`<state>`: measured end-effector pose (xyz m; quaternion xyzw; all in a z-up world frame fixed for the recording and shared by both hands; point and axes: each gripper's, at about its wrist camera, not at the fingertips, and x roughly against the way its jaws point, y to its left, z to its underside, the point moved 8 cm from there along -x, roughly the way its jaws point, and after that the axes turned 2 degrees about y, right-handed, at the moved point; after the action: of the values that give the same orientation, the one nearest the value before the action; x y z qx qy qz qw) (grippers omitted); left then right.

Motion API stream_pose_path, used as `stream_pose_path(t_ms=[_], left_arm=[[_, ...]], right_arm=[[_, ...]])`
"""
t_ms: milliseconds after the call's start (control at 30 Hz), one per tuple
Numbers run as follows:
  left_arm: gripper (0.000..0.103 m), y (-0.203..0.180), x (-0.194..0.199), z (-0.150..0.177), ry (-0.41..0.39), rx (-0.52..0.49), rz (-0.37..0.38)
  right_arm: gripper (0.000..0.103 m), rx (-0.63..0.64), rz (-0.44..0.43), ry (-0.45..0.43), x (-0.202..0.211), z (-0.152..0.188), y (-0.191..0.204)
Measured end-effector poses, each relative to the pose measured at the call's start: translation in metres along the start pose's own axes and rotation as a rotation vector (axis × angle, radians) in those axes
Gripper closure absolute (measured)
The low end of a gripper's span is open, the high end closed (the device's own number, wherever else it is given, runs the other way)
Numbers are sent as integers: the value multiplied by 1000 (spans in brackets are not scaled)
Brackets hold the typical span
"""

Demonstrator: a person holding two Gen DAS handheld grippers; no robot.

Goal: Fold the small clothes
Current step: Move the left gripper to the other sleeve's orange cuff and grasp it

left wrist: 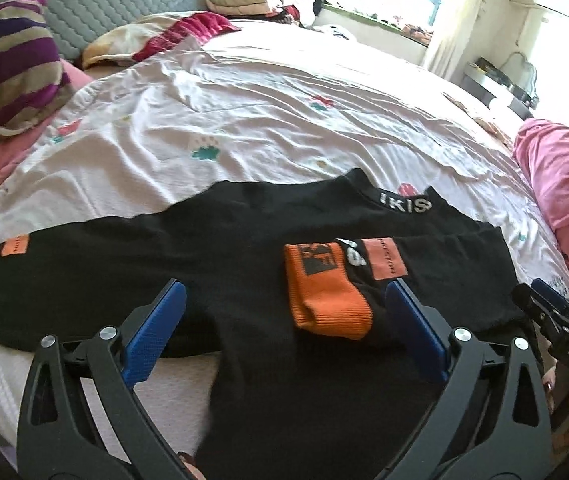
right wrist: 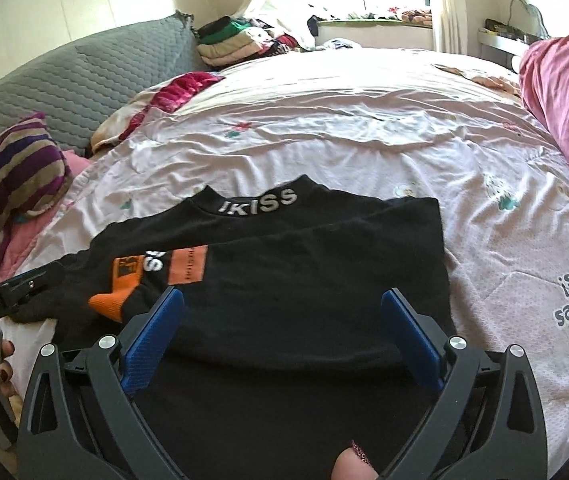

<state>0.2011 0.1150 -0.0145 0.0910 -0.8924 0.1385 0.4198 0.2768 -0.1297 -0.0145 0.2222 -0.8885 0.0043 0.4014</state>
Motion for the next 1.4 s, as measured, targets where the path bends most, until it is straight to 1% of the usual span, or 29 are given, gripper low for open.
stream_pose_path(t_ms=[233,400,600,800,967,1033,1200,1333,1400], left_arm=[[10,31,13,-3,-23,58,-27],[10,65,24,-1,-49,122,-66],[10,108,37,-3,-89,179,-160],[10,143,52,-4,-112,259,-192],[10,173,61,-2,-125,304,-264],[10,186,62,-1,-125,325,-279],[10,218,61,9,-96,395,-320],[10,240,56,21,-49,467,-329],[10,245,51,25,-27,481,-330]], right_arm=[[5,68,-1,-24,5,-3,31],[5,115,-7,-23,2,-4,55],[5,171,-37,-12,-2,-3,89],[5,210,-74,-3,-10,-1,126],[5,228,-112,12,-20,-2,158],[5,244,-124,15,-24,-3,173],[5,267,-145,16,-30,-7,199],[5,281,-162,18,-32,-9,217],[5,292,-171,21,-33,-10,226]])
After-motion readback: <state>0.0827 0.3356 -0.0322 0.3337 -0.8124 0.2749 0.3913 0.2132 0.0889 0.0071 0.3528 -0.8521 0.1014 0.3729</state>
